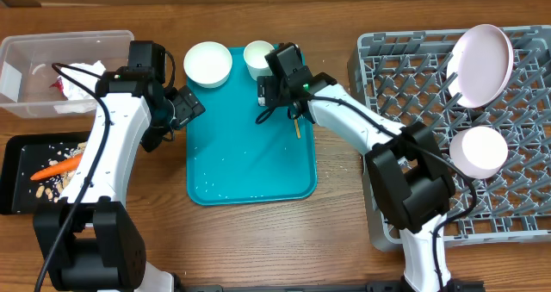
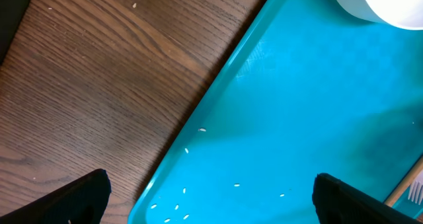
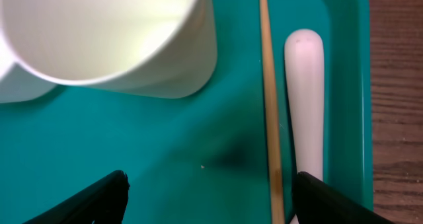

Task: Sort waste into correct bins and load items into the dishwasher rack
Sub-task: 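Move the right gripper back to the wooden chopstick on the teal tray, then grasp the wooden chopstick with the right gripper and lift it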

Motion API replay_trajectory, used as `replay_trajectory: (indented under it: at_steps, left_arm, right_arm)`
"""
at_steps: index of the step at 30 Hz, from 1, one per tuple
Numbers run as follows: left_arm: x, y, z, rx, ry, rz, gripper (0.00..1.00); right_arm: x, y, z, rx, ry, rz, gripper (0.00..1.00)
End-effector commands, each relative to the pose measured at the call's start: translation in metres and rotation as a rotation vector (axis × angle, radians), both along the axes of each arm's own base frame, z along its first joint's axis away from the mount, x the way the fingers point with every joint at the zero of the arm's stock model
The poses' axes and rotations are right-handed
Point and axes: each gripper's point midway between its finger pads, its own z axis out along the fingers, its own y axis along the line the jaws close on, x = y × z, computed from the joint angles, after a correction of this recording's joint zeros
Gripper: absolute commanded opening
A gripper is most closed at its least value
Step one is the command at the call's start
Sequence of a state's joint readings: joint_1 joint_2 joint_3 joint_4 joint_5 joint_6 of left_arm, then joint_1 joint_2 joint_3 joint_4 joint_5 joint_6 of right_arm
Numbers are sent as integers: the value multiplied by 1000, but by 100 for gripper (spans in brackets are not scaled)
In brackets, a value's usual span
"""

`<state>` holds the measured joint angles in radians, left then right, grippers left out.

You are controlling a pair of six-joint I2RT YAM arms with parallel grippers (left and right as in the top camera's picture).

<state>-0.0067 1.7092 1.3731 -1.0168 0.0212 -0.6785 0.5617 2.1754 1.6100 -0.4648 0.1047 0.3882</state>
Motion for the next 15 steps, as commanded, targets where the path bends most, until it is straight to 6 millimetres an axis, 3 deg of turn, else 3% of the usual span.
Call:
replay_trajectory:
  at_steps: [1,15]
  left_arm:
    - [-2,-1,1,14,-4,-7,100]
    - [-2,-1,1,13,-3,-7,100]
  right_arm:
    - [5,-4,-9,-26,-2,-19,83]
    - [0,-6,-25,-44,34,-25,82]
